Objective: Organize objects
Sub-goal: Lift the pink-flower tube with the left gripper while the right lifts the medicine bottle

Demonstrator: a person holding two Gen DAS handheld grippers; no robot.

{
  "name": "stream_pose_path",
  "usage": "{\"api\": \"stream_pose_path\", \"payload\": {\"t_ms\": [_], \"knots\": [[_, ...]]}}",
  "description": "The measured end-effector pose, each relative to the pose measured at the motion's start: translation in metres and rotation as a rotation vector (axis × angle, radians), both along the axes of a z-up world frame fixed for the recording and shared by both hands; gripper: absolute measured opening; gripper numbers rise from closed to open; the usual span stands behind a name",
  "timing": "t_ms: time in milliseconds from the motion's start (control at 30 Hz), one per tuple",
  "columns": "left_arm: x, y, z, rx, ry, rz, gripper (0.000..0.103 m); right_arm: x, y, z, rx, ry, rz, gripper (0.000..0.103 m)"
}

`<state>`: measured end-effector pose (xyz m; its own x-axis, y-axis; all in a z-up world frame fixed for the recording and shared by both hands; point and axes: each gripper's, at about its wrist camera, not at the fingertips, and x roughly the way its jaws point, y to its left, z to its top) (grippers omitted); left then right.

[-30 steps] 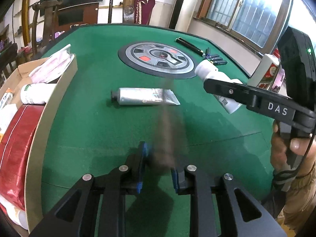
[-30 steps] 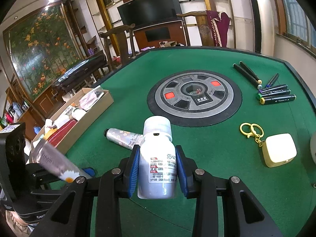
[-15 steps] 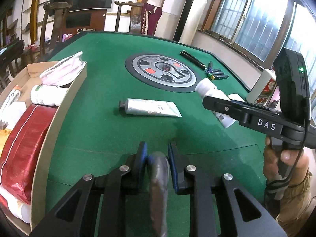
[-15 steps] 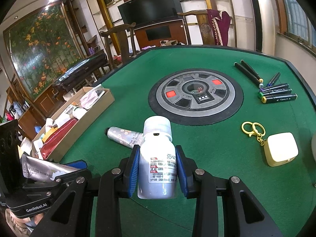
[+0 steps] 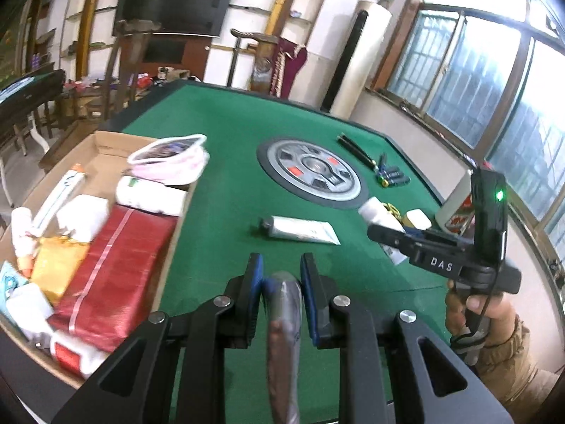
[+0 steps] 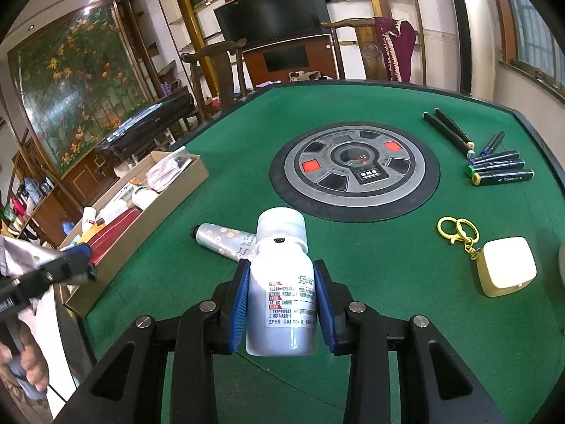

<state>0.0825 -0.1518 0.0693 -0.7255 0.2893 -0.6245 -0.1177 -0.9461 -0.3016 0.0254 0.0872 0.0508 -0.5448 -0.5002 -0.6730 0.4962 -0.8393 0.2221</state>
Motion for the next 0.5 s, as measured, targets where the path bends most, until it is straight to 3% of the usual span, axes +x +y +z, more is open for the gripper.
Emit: {"api": "stream_pose_path", "payload": {"t_ms": [500], "knots": [[0.022,-0.055,0.012,0.067,0.036,0.106,0.021,0.004,-0.009,-0.004,-0.012,-0.007,0.020,0.037]]}}
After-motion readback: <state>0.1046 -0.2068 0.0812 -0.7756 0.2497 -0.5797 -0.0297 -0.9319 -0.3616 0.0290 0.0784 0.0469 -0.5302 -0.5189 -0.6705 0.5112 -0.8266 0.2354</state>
